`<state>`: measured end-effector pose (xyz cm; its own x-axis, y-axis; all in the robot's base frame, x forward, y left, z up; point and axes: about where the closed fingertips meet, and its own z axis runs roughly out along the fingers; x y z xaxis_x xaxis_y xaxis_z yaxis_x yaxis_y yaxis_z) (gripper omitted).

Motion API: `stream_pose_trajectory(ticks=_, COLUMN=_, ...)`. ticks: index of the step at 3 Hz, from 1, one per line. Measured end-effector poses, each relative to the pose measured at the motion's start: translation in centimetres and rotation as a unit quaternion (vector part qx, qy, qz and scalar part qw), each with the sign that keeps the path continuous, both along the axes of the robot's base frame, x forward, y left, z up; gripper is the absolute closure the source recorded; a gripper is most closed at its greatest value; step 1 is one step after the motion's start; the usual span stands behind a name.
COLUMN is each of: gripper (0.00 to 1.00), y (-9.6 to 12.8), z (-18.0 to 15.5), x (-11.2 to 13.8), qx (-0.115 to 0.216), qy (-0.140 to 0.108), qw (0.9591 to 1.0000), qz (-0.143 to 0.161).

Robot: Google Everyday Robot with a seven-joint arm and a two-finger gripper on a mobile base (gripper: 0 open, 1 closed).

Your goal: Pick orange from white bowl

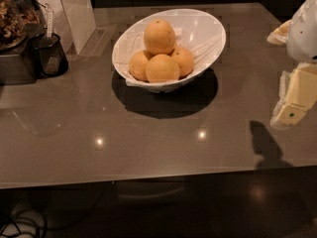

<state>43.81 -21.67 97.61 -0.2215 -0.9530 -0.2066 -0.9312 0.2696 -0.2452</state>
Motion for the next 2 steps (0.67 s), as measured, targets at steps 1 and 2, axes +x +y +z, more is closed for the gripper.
stream_pose_trajectory(ticks=1, gripper=0.00, y=0.0, z=0.0, x=0.0, qx=0.000, qy=0.000, qw=1.0000, qz=0.000)
stream_pose_trajectory(ticks=2, gripper=0.00, y=1.0, z=0.7, x=1.3, qx=0.030, qy=-0.013, qw=0.9994, qz=0.014)
